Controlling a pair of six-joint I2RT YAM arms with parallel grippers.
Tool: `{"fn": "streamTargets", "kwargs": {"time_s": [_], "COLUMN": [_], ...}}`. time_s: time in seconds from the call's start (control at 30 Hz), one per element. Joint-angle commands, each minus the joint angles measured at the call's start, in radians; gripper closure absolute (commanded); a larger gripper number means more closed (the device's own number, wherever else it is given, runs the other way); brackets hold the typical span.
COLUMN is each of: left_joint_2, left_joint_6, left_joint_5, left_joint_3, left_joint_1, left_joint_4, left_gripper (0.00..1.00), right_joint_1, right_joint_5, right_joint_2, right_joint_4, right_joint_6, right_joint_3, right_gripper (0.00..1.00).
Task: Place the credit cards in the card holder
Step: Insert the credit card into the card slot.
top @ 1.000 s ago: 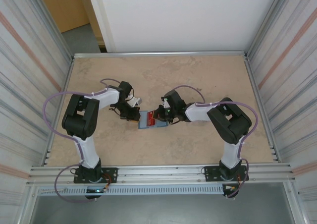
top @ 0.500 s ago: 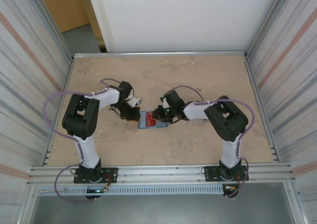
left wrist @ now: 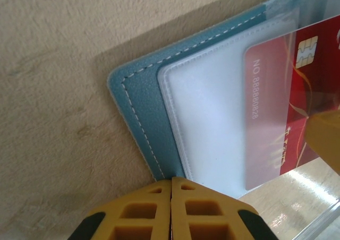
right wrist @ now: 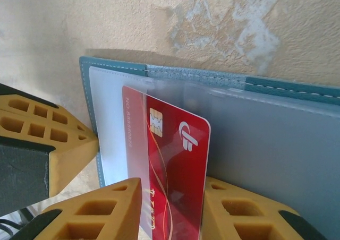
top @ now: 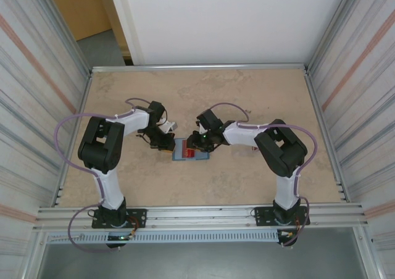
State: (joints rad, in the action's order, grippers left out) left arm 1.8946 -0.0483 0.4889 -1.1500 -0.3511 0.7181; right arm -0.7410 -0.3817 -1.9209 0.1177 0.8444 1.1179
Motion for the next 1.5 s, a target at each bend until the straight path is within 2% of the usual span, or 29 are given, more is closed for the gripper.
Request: {"fn": "streamTargets", "kwargs": {"time_s": [0.0,0.33,0.93,1.47], "left_joint_2": [0.052,0.055,0.052,0.055], "left_joint_6": [0.015,0.015,0.016,0.016], "left_joint_5": [-0.034,-0.032,-0.038,-0.037], "left_joint_3": [0.026,0.026,0.020,0.015], "left_joint_1": [-0.017,-0.016,-0.017,-0.016], "left_joint_4": [0.023,0.021,0.024,0.028], "left_gripper": [0.92,0.92,0.92,0.92], "right_joint_1": [-0.020,-0.055,-0.042,-0.077], "right_joint_5": [0.031,0.033,0.070,0.044], "right_joint_2": [-0.044,-0.098,-0.035,-0.112], "right_joint_4": [0.107,0.150,0.236,0.250], "right_joint_6": [-0.033,-0.039,-0.065,-0.064], "right_joint_3": [0.030,0.114,0.108,0.207], "right_gripper": [0.68,0.69,0.64,0.65]}}
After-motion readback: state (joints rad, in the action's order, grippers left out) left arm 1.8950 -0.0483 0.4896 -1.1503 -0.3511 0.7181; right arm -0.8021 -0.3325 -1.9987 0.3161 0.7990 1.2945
